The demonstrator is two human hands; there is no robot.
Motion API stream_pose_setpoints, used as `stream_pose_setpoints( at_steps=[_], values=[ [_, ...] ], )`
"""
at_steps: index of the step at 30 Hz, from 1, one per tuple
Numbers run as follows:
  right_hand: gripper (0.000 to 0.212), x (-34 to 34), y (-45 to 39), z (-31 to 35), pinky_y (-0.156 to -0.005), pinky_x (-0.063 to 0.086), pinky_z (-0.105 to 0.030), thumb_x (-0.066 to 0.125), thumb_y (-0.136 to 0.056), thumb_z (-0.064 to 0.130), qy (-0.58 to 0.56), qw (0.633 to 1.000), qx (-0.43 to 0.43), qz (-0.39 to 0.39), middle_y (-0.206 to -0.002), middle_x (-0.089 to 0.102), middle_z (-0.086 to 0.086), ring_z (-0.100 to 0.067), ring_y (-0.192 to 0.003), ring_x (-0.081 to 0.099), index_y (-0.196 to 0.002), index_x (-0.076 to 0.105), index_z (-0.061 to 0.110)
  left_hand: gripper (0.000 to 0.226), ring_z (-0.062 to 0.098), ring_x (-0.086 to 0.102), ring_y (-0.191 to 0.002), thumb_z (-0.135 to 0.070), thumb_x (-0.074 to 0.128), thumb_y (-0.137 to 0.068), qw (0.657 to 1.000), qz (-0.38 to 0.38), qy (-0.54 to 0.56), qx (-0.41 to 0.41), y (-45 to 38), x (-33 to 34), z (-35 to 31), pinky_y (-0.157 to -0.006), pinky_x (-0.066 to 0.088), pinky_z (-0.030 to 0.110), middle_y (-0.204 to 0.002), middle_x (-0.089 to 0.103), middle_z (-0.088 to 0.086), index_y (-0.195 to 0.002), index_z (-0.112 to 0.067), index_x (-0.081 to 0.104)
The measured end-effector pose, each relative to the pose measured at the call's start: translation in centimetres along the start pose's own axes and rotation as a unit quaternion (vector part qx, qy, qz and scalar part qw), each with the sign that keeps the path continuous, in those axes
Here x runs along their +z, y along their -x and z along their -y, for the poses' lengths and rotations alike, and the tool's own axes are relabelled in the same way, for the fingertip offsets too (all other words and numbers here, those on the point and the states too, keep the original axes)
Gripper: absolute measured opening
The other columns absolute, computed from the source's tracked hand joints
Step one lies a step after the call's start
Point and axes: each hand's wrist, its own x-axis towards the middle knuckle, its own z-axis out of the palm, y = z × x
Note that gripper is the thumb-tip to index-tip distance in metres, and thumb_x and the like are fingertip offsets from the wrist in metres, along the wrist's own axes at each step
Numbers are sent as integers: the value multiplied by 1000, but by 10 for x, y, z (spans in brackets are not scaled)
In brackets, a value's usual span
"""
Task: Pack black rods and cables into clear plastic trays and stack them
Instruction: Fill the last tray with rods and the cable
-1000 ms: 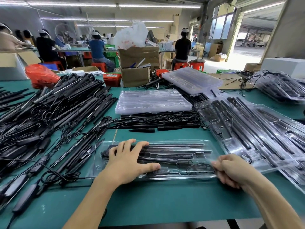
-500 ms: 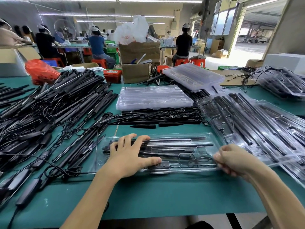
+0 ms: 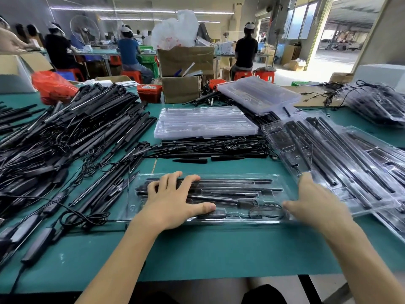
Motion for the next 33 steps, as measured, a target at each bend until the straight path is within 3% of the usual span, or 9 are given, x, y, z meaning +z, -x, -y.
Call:
stream_pose_setpoints(
  at_steps=[3,6,9,15,22,24,28,30,33],
  values=[
    [47,-7,6,26,-80,44,-39,71,-84,44,-42,994,-80,-68,-112,46,-7,-29,-101,52,-114,45,18,104,12,-8,-148,-103,12,-52,1000,6,-10,1,1,0,-3,-119,-4,48,-161,6,-5,-145,-56,12],
    [37,-3,6,66,-76,46,-34,78,-80,42,-168,974,-150,13,-94,56,1,-22,-92,56,-99,56,20,107,13,-10,-149,-102,8,-52,1000,13,-19,2,3,-1,-5,-120,-5,50,-163,3,-4,-147,-53,9],
    [35,13,4,98,-85,46,-35,80,-78,45,-127,969,-208,39,-92,56,2,-23,-106,49,-92,59,20,105,12,-10,-148,-103,10,-57,1000,6,-26,5,5,1,-5,-119,-4,49,-163,3,-3,-149,-52,9],
    [47,24,-3,116,-95,40,-40,80,-71,61,-44,972,-196,119,-110,54,-2,-26,-115,42,-84,51,26,81,10,-20,-148,-80,28,-81,999,36,-7,18,2,0,1,-117,-13,43,-166,-7,-1,-153,-51,5],
    [56,22,-11,122,-104,37,-44,76,-79,57,42,967,-193,161,-130,44,-10,-30,-128,37,-114,52,21,71,15,-22,-150,-77,20,-92,999,14,-49,14,0,10,-2,-120,-12,48,-166,-11,3,-154,-49,-2],
    [58,22,-15,129,-103,37,-44,77,-80,52,74,966,-186,165,-133,45,-12,-32,-129,37,-121,55,17,71,15,-24,-149,-76,18,-92,999,13,-51,10,-1,13,-2,-120,-14,48,-166,-13,3,-154,-49,-4],
    [51,22,-20,143,-94,38,-42,78,-81,50,133,959,-178,175,-134,50,-15,-33,-126,41,-110,52,17,70,16,-25,-149,-72,15,-93,998,3,-68,5,0,16,-6,-120,-13,52,-166,-14,4,-154,-46,-7],
    [54,22,-20,146,-96,35,-42,78,-81,50,153,958,-173,173,-135,49,-15,-33,-128,40,-114,51,17,72,17,-25,-149,-74,15,-92,998,5,-67,7,1,15,-7,-120,-13,53,-166,-14,5,-155,-46,-7],
    [56,22,-20,148,-101,34,-43,78,-79,55,169,955,-170,173,-136,49,-14,-33,-129,39,-108,46,18,99,17,-31,-148,-90,7,-69,998,38,-57,12,4,9,-6,-119,-16,53,-166,-21,5,-155,-45,-14]
  ],
)
